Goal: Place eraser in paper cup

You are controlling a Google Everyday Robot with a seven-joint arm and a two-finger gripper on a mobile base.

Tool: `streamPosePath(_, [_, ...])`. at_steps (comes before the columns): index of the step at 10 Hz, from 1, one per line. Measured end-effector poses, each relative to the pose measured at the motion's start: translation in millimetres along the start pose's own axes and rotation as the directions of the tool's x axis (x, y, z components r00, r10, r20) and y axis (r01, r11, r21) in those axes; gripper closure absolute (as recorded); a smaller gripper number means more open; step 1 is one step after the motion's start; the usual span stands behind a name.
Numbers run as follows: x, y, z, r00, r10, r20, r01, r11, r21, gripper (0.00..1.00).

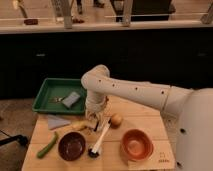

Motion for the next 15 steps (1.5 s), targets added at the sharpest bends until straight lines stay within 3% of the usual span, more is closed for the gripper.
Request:
streamPosePath(7, [4.1, 5.5, -3.1, 1.000, 0.012, -0.012, -0.012, 1.000, 0.022, 0.23])
streamPosePath(15, [6.7, 4.9, -0.1, 1.000, 0.025, -0.011, -0.024, 0.998, 0.051, 0.20])
